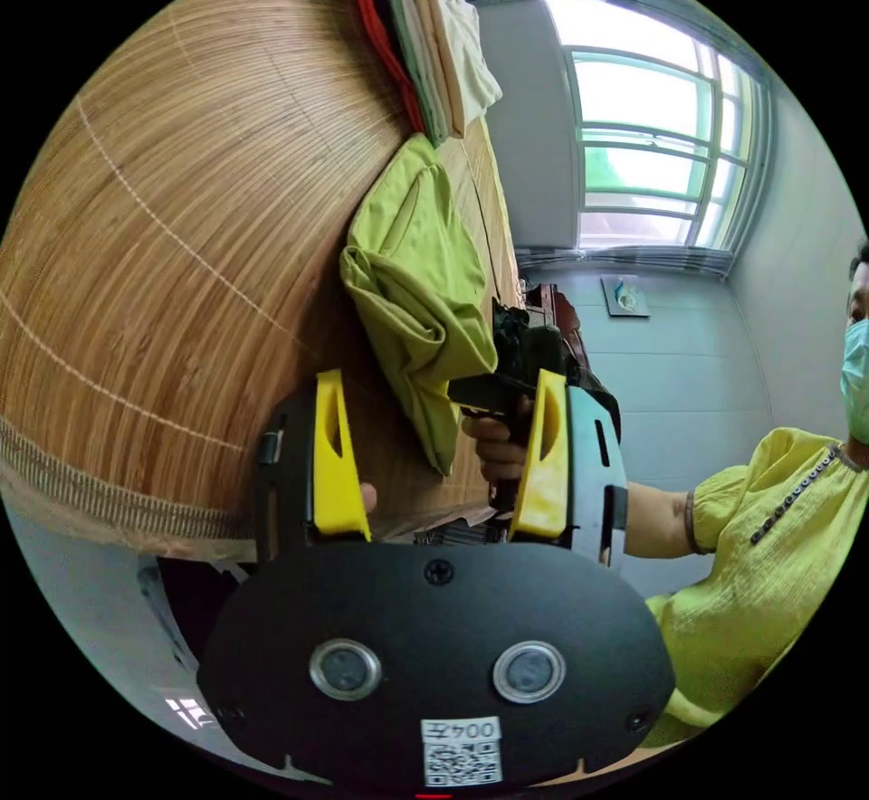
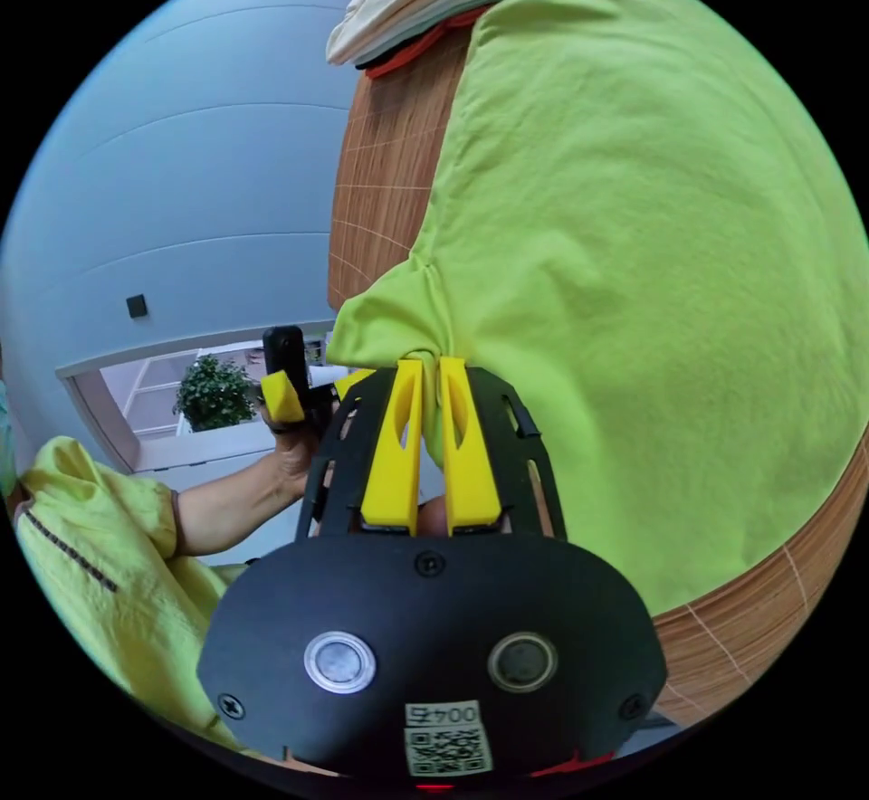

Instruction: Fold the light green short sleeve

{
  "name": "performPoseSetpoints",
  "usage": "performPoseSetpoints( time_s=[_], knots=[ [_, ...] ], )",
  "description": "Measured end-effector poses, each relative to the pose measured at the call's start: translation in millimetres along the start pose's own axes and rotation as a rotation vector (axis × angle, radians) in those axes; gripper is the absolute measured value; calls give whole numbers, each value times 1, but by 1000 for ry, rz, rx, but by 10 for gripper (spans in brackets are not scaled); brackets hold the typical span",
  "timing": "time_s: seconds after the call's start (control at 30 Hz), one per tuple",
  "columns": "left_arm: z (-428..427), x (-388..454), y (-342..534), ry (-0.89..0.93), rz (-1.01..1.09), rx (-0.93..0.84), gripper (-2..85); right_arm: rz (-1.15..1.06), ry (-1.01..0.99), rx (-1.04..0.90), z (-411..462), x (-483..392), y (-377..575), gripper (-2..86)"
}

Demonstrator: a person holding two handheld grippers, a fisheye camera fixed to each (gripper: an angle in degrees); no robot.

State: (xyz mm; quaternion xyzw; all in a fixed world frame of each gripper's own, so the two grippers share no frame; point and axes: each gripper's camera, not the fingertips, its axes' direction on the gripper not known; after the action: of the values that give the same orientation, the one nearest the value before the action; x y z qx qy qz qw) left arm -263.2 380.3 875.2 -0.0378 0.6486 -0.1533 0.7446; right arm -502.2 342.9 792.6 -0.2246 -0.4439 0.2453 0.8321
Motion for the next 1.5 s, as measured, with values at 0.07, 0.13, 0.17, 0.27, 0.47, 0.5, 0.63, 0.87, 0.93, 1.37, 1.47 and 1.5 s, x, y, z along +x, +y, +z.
performPoseSetpoints(
  time_s=[0.07, 0.13, 0.17, 0.27, 0.47, 0.5, 0.63, 0.87, 0.93, 1.37, 1.47, 1.5],
  knots=[
    [4, 1, -9, 8, -21, 18, 265, -54, 70, 2, 5, -2, 2, 46],
    [9, 1, -21, -4, -61, 29, 251, -85, 123, 11, 9, -4, 5, 49],
    [10, 1, -24, -25, -73, 30, 245, -106, 158, 22, 10, -6, 9, 52],
    [7, -5, -35, -116, -180, 34, 110, -115, 176, 61, -3, -3, 30, 81],
    [-6, 25, -57, -48, -305, 60, 27, 220, -221, 283, -60, 90, 142, 142],
    [-7, 36, -64, -46, -324, 60, 23, 258, -259, 296, -60, 101, 155, 150],
    [-3, 69, -93, -37, -372, 43, 15, 419, -457, 326, -33, 148, 210, 213],
    [2, 91, -132, -13, -420, 39, 13, 533, -844, 540, 24, 193, 221, 255],
    [0, 94, -146, -23, -420, 32, 13, 555, -957, 635, 30, 209, 224, 252],
    [-20, 74, -212, -86, -359, 6, 15, 479, -856, 579, -1, 272, 222, 131],
    [-29, 65, -229, -89, -332, 24, 16, 477, -719, 534, -18, 272, 219, 23],
    [-33, 63, -236, -95, -315, 28, 16, 462, -696, 537, -25, 268, 220, 19]
  ],
)
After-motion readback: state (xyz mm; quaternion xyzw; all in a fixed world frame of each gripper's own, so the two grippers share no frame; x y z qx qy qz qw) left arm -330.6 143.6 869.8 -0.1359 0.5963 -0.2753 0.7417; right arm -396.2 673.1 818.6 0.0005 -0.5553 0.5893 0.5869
